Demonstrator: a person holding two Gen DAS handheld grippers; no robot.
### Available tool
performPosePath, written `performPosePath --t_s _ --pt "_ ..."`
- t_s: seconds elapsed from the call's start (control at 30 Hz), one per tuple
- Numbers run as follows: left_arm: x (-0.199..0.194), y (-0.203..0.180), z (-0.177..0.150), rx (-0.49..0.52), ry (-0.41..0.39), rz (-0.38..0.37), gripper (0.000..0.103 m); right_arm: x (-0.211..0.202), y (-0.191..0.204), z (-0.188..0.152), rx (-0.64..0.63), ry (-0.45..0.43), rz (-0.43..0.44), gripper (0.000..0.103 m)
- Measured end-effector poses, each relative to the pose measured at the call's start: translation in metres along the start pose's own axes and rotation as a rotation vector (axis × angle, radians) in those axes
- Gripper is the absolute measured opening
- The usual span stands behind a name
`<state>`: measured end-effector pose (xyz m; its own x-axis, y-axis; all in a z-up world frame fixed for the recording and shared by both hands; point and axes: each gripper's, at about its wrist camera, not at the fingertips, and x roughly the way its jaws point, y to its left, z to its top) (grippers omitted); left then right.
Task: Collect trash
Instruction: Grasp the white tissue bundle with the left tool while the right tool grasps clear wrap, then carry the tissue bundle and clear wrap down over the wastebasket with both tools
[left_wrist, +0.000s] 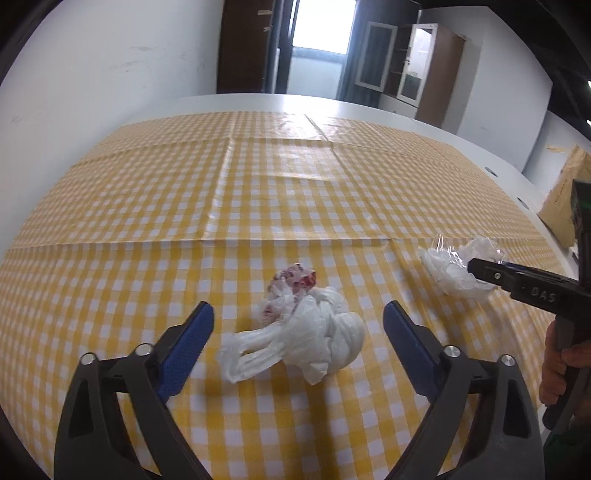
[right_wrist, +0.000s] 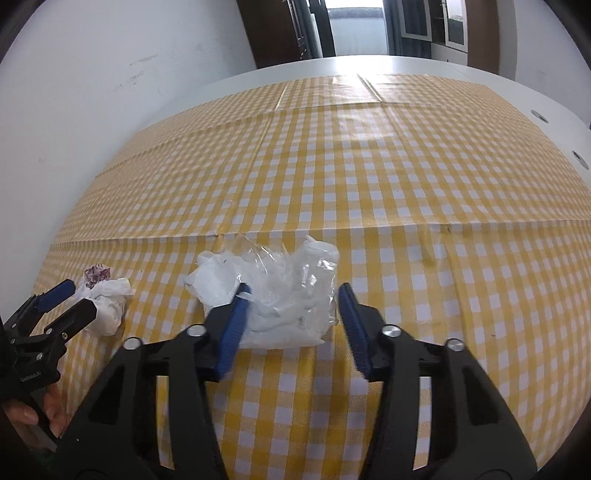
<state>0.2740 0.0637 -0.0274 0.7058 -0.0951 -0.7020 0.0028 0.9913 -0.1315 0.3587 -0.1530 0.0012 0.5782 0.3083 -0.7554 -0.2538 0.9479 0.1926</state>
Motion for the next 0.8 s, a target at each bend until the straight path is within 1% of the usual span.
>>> performPosePath --t_s 0.03,0.07,0.1,0.13,0.17,0.2,0.3,0.43,0.8 --pt "0.002 -0.002 -0.001 0.013 0.010 -0.008 0.070 -0.001 0.001 -0.002 -0.011 -0.004 -0.001 0.033" --pt "0.004 -0.005 -0.003 0.029 0.017 -0.010 0.056 -0.004 0.002 -0.004 -0.021 -0.014 -0.003 0.026" --pt "0.004 -0.008 -0.005 0.044 0.014 -0.002 0.051 -0.006 0.002 -0.006 -0.020 -0.019 0.000 0.022" --pt "0.002 -0.010 -0.007 0.052 0.006 0.003 0.048 -0.008 0.001 -0.008 -0.011 -0.023 0.008 0.018" --pt "-0.002 -0.012 -0.011 0.056 -0.010 0.001 0.046 -0.011 -0.001 -0.012 0.002 -0.027 0.023 0.018" --pt "-0.008 -0.013 -0.014 0.052 -0.027 -0.011 0.042 -0.015 -0.002 -0.016 0.006 -0.035 0.038 0.017" --pt "-0.030 -0.017 -0.024 0.038 -0.078 -0.057 0.041 -0.031 -0.001 -0.029 -0.011 -0.069 0.037 0.016" --pt "-0.057 -0.025 -0.039 0.046 -0.125 -0.075 0.040 -0.054 0.006 -0.045 -0.043 -0.106 0.037 0.016" --pt "-0.107 -0.035 -0.074 0.039 -0.189 -0.115 0.040 -0.104 0.025 -0.087 -0.117 -0.184 0.026 0.016"
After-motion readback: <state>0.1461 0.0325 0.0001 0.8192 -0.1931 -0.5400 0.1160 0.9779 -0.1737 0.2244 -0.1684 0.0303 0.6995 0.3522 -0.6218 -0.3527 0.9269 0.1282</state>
